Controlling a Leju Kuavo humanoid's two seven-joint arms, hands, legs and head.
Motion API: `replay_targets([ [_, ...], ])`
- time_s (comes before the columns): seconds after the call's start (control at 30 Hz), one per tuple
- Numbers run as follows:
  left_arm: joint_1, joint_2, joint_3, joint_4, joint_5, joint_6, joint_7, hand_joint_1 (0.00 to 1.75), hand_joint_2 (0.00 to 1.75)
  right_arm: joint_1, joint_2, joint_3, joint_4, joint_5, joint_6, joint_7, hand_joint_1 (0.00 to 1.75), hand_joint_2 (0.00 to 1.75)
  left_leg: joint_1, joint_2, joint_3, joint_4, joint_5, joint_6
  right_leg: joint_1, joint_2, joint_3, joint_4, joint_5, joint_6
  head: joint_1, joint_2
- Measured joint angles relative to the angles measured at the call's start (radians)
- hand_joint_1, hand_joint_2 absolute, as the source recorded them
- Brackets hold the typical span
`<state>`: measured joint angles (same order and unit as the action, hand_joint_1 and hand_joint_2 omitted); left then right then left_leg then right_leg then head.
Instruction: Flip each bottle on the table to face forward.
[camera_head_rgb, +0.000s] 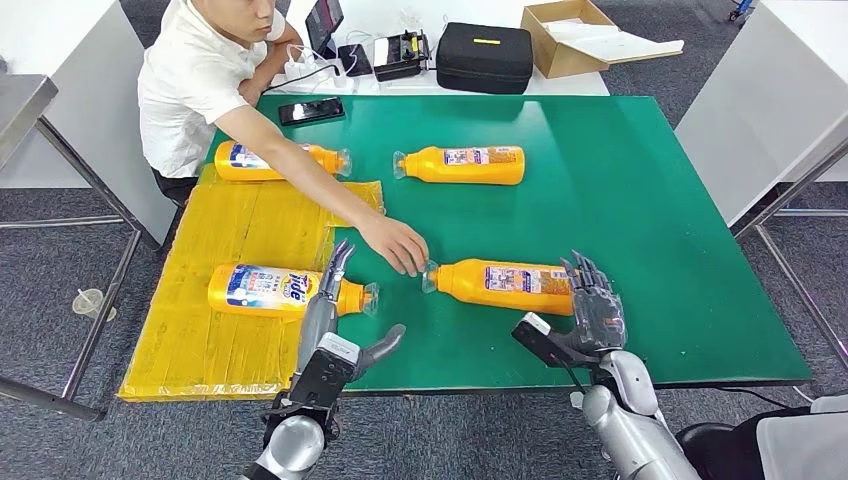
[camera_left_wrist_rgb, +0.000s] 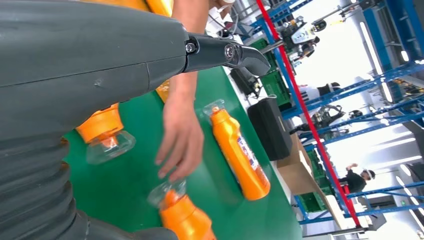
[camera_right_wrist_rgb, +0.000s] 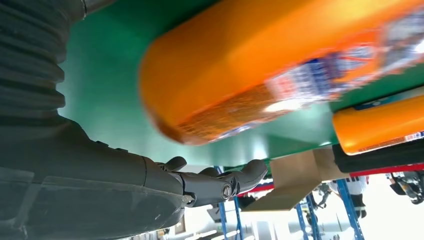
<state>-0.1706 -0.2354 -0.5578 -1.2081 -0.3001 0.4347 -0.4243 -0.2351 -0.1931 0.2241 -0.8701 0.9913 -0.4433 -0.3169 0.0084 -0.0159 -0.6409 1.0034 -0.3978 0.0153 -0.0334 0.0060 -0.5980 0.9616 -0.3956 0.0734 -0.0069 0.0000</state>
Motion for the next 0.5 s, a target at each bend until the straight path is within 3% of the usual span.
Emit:
replay_targets([
  [0.23, -0.027, -0.004, -0.024, 0.007, 0.011, 0.002, -0.013, 0.00, 1.75, -0.110, 0.053, 0.021, 0.123, -0.013, 0.043, -0.010, 0.00, 1.75, 0.000, 0.000, 0.000, 0.000, 0.000, 0.000, 0.000, 0.000, 0.000, 0.000, 0.000, 0.000, 0.000, 0.000],
  [0.5, -0.044, -0.006, -0.040, 0.018, 0.025, 0.011, -0.021, 0.00, 1.75, -0.211, 0.074, 0.038, 0.262, -0.013, 0.032, -0.008, 0.00, 1.75, 0.000, 0.000, 0.000, 0.000, 0.000, 0.000, 0.000, 0.000, 0.000, 0.000, 0.000, 0.000, 0.000, 0.000],
])
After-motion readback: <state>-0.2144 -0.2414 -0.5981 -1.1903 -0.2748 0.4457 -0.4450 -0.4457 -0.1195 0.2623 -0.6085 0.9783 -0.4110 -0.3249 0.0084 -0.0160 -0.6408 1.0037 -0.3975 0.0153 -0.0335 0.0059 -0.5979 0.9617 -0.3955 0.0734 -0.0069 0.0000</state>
